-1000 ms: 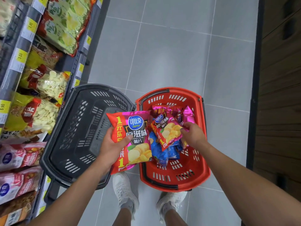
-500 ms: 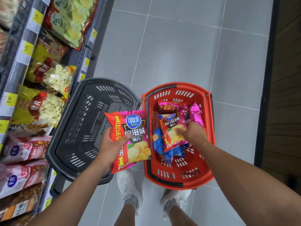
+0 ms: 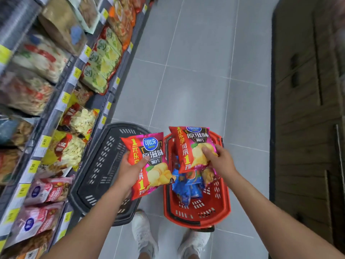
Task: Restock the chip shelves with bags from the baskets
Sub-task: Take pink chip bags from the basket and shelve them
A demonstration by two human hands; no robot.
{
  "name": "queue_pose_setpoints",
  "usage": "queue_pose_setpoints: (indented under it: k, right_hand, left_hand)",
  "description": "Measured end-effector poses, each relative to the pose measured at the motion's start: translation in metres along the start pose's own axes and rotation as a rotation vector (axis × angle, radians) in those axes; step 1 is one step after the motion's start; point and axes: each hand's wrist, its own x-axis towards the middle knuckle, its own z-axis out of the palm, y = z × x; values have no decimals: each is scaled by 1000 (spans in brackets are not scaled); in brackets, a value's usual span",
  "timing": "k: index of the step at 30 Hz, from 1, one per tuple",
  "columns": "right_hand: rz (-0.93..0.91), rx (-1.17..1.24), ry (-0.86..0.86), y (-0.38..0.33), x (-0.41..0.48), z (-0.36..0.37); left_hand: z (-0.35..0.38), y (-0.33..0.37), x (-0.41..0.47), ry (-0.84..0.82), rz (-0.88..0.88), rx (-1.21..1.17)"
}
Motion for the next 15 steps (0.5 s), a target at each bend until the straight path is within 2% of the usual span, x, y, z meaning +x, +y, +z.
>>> queue_pose_setpoints:
  k: [3,6,12,15]
  right_hand:
    - [-89,196,-51,-67,-37,-3]
    - [-127,255,-114,-119,-72,-2]
    - [-158,123,-177,-210,-140,4]
    - [-187,-35,-259,-251,-174,6]
  left_hand:
    - [-3,51,-19,-47,24,-48]
    - [-13,103,-42,-86,71,-103]
    - [-62,191,-102,-178,150,-170]
    - [-92,222,-131,-217,210,-142]
